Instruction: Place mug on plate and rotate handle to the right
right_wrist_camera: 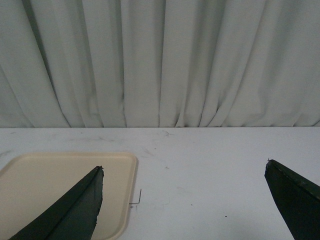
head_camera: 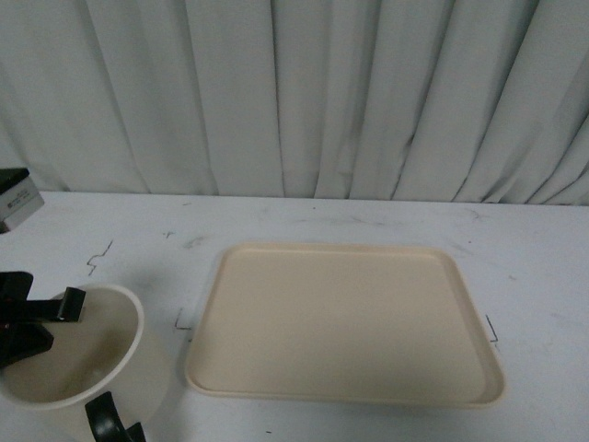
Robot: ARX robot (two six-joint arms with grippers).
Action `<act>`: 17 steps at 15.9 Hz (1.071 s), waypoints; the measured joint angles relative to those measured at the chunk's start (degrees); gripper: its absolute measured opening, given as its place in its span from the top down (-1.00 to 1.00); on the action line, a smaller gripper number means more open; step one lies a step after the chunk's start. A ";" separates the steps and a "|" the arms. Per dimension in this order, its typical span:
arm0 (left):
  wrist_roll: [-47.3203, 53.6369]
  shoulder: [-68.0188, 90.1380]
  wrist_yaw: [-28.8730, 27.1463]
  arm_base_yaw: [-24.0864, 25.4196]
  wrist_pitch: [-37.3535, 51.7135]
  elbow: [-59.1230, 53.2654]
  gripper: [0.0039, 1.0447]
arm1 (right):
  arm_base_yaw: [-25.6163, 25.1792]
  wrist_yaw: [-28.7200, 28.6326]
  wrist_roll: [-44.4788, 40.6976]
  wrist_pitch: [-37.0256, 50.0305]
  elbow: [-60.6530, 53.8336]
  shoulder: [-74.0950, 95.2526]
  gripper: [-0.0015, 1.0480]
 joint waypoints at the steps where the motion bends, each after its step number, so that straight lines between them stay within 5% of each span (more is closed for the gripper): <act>1: 0.55 -1.01 0.20 -1.53 -1.14 1.44 0.95 | 0.00 0.00 0.00 0.00 0.00 0.00 -0.87; 10: 1.40 16.90 -0.87 -22.29 -3.93 26.71 0.95 | 0.00 0.00 0.00 0.00 0.00 0.00 -0.87; 17: 1.60 31.74 -2.19 -24.61 -8.52 40.52 0.95 | 0.00 0.00 0.00 0.00 0.00 0.00 -0.87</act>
